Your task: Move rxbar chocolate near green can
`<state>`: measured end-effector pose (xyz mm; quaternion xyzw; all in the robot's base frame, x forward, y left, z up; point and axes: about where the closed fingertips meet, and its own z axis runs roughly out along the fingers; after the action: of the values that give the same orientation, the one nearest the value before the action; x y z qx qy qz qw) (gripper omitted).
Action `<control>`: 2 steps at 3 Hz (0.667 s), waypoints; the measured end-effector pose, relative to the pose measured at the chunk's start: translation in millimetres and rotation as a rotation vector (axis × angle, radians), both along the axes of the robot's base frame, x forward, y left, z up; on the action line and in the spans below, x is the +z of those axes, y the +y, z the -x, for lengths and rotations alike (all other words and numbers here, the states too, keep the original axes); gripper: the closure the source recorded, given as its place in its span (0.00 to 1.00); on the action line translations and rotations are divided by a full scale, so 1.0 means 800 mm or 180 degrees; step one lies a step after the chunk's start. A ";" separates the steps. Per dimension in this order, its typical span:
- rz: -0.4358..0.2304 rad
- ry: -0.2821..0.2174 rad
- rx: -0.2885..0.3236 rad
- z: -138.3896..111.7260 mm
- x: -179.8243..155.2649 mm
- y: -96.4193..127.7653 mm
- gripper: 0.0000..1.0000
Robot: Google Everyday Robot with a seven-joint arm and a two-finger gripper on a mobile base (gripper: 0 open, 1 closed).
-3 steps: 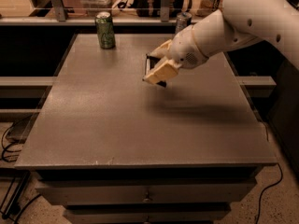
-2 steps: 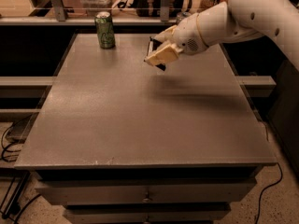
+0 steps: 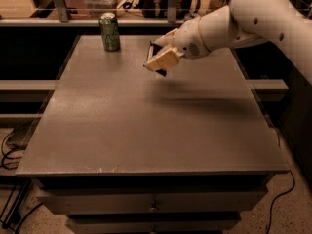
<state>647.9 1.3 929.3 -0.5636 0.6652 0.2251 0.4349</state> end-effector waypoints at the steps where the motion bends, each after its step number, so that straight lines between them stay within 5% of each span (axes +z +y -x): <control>1: -0.0180 -0.0035 -0.0036 -0.023 -0.004 0.037 1.00; 2: -0.0353 0.0011 -0.0142 -0.065 -0.015 0.073 1.00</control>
Offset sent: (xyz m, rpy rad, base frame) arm 0.1018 0.0933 -0.0218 0.1852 0.0288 -0.0971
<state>700.2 59.5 917.4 -0.5234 0.6648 0.2528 0.4692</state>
